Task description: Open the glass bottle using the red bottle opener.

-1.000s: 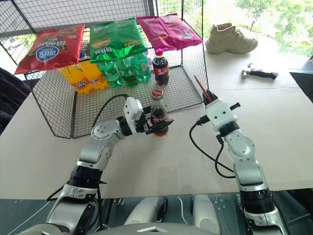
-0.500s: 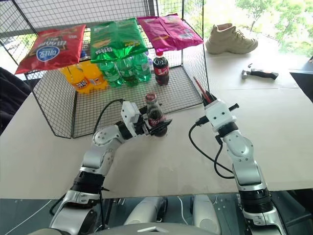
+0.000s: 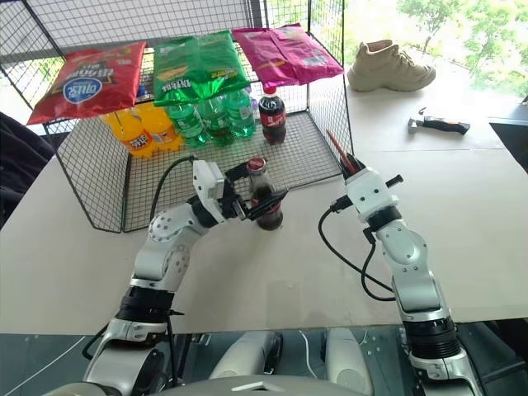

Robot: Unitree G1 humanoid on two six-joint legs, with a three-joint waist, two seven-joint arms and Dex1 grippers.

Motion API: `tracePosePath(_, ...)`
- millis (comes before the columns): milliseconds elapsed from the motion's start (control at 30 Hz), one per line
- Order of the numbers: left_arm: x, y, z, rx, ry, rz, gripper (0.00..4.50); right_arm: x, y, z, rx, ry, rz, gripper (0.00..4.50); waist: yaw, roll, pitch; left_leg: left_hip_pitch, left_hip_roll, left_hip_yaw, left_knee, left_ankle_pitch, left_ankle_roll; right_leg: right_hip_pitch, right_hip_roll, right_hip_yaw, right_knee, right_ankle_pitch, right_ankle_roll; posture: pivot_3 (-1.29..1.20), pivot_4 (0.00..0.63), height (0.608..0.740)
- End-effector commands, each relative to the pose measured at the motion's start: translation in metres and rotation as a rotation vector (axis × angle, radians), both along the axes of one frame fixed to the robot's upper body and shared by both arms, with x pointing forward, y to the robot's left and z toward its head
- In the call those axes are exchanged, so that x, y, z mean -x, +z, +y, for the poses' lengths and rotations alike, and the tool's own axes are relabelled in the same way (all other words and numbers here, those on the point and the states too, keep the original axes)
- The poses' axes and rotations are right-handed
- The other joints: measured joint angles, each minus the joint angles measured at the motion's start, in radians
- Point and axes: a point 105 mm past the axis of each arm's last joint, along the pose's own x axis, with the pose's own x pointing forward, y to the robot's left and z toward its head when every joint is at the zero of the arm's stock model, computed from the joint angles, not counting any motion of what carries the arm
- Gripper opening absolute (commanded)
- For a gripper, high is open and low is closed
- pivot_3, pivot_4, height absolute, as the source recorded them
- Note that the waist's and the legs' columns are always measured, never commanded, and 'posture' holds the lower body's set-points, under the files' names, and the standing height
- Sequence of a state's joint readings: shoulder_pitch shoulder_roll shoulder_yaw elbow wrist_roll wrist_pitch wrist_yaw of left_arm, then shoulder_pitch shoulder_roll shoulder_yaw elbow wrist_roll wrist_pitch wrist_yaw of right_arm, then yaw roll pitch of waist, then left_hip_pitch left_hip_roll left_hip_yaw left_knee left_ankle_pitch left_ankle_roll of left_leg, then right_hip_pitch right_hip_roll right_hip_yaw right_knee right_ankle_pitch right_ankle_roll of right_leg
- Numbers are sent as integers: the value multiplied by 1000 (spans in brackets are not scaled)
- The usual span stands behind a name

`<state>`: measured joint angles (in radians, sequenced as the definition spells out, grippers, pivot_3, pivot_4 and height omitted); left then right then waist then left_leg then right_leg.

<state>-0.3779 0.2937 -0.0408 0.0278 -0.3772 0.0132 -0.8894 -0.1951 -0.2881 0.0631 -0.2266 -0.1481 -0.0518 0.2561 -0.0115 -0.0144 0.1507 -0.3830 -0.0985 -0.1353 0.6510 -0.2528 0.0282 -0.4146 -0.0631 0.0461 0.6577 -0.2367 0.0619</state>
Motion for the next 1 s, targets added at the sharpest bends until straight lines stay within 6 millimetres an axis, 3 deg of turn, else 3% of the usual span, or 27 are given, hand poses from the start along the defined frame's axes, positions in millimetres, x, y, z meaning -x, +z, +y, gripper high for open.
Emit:
tracePosePath(33,5,15,-4,13,-28,-53,4478,3,17,4,-9,22,-72,0,0,0,0,0,0,0,0,0,0,0,0,0,0,0,0,0,150,732)
tracePosePath(567,10,23,-9,43,-69,-70,4478,1,18,4,-5,21,-75,0,0,0,0,0,0,0,0,0,0,0,0,0,0,0,0,0,150,732)
tracePosePath(767,12,18,-9,33,-71,-61,4478,2,18,5,-4,25,-73,0,0,0,0,0,0,0,0,0,0,0,0,0,0,0,0,0,150,732)
tracePosePath(867,12,13,-8,14,-64,-52,3865,2,18,5,-4,26,-73,0,0,0,0,0,0,0,0,0,0,0,0,0,0,0,0,0,150,732)
tracePosePath(1000,11,11,-7,3,-55,-54,3865,1,18,5,-5,28,-72,0,0,0,0,0,0,0,0,0,0,0,0,0,0,0,0,0,150,732)
